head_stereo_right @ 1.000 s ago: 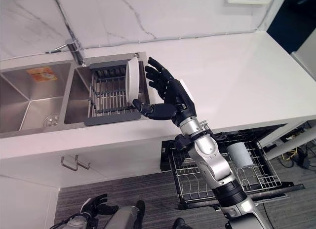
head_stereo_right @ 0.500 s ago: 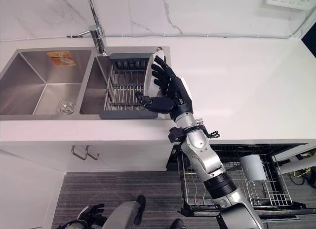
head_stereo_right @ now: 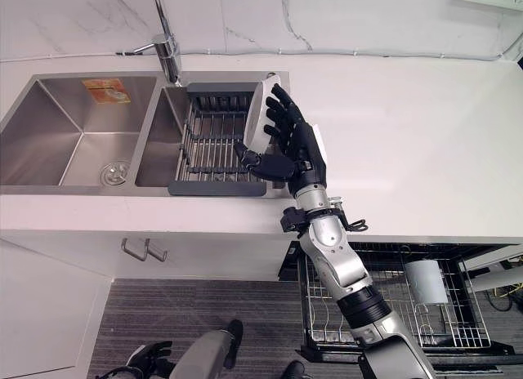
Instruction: Place the dishes in the dishwasher.
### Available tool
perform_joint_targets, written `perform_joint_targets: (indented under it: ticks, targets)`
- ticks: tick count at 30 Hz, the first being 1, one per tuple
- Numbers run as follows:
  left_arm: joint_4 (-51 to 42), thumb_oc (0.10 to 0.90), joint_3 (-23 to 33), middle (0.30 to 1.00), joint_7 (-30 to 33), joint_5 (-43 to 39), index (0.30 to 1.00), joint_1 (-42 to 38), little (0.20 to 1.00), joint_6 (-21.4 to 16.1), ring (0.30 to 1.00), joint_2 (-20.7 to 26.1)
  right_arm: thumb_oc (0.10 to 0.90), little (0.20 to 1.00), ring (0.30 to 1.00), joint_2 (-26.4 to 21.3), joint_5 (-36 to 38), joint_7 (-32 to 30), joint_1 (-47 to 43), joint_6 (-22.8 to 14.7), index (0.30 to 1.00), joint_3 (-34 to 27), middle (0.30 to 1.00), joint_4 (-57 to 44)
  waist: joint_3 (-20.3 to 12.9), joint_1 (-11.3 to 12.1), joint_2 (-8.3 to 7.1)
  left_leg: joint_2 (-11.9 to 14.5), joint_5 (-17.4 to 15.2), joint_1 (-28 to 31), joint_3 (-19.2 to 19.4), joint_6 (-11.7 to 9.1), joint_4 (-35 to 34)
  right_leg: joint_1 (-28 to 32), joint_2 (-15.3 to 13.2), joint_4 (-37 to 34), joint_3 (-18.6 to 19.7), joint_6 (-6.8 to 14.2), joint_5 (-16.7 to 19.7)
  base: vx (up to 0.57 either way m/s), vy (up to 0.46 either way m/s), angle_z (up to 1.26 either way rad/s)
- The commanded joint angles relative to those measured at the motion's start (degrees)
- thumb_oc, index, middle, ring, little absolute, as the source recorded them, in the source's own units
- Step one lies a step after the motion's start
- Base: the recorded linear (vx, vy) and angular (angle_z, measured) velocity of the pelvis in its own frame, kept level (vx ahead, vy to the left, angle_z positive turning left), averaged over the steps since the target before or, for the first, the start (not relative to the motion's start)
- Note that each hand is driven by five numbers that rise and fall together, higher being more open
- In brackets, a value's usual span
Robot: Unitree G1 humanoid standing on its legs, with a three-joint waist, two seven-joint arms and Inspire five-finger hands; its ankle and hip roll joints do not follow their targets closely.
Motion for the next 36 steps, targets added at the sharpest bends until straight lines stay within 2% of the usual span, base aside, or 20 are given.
perform_joint_targets:
  ticks: [1, 18, 29, 36]
  targets:
    - [0.42, 0.8, -2.12, 0.9, -0.08, 2.2, 0.9, 1.33, 0.9, -1.76, 0.9, 2.92, 0.8, 0.9, 0.9, 0.19, -2.07, 0.09, -6.97, -7.88, 0.9, -3.0, 0.9, -8.43, -4.06, -0.47, 0.04, 2.14, 1.47, -3.17, 2.26, -3.33, -4.58, 3.62, 0.44, 5.44, 6.65, 1.21, -8.82, 0.0, -0.023, -0.03]
    - [0.87, 0.8, -2.99, 0.9, 0.28, 1.3, 0.9, 0.96, 0.9, -1.07, 0.9, 2.54, 0.8, 0.9, 0.9, 0.36, -2.12, -2.61, -7.39, -8.36, 0.9, -2.93, 0.9, -12.32, -4.56, -1.24, 0.62, 1.74, 1.5, -2.84, 0.02, -3.61, -4.58, 2.48, 1.37, 5.44, 8.43, 0.66, -8.43, 0.01, -0.024, -0.07]
    - [0.81, 0.8, -5.03, 0.9, -1.2, 3.5, 0.9, 1.72, 0.9, -1.7, 0.9, 2.99, 0.8, 0.9, 0.9, 1.44, -5.49, -6.36, -10.43, -11.38, 0.9, -2.21, 0.9, -3.63, -4.29, 0.32, 1.22, 1.0, 1.52, -2.37, -1.24, -3.69, -4.58, 3.6, 0.86, 5.44, 7.58, 0.41, -9.02, 0.03, -0.008, 0.0]
    - [0.94, 0.8, -5.31, 0.9, -1.95, 5.19, 0.9, 2.56, 0.9, -2.04, 0.9, 3.19, 0.8, 0.9, 0.9, 2.27, -5.66, -5.99, -12.05, -9.81, 0.9, -2.0, 0.9, -0.32, -4.31, 1.18, 1.48, 0.37, 1.59, -2.45, -1.96, -3.47, -4.58, 4.15, 0.46, 5.44, 6.89, 0.43, -9.21, 0.03, 0.01, 0.04]
